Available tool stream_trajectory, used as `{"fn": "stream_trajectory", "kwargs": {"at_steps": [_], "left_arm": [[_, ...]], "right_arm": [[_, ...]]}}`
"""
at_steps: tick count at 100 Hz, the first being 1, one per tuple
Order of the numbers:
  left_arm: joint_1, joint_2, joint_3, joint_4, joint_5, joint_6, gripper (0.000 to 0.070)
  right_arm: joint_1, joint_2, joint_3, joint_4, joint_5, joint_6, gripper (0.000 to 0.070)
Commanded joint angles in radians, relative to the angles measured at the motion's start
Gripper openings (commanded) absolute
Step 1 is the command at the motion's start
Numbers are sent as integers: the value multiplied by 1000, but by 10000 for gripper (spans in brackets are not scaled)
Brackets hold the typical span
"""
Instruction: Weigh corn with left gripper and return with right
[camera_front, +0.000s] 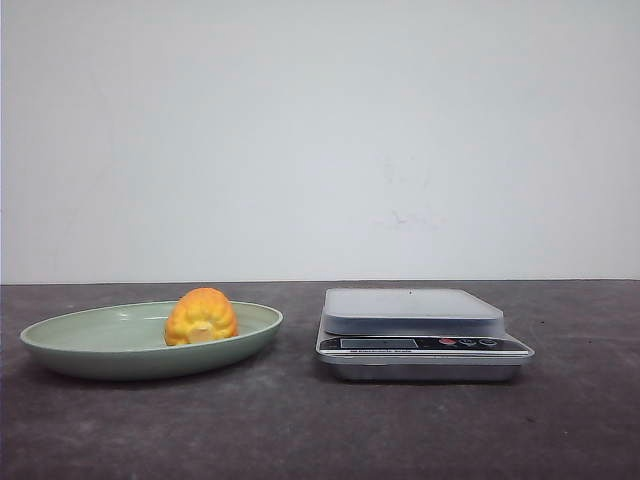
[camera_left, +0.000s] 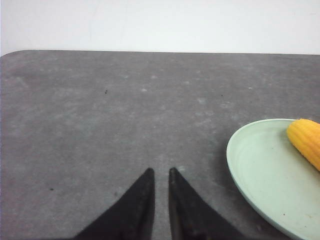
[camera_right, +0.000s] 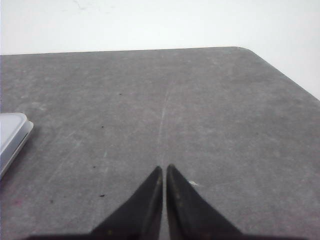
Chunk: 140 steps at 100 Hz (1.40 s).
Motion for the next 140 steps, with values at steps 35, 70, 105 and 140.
{"fn": "stream_trajectory", "kwargs": {"at_steps": [35, 70, 105, 140], "left_arm": [[2, -2, -18, -5, 2, 0, 3], [2, -1, -18, -5, 1, 0, 3], [2, -1, -18, -5, 2, 0, 3], [2, -2, -18, -5, 1, 0, 3]], "right_arm": [[0, -2, -5, 11, 0, 0, 7], [0, -2, -5, 11, 0, 0, 7], [0, -2, -5, 11, 0, 0, 7], [1, -2, -5, -3, -16, 16, 7]]}}
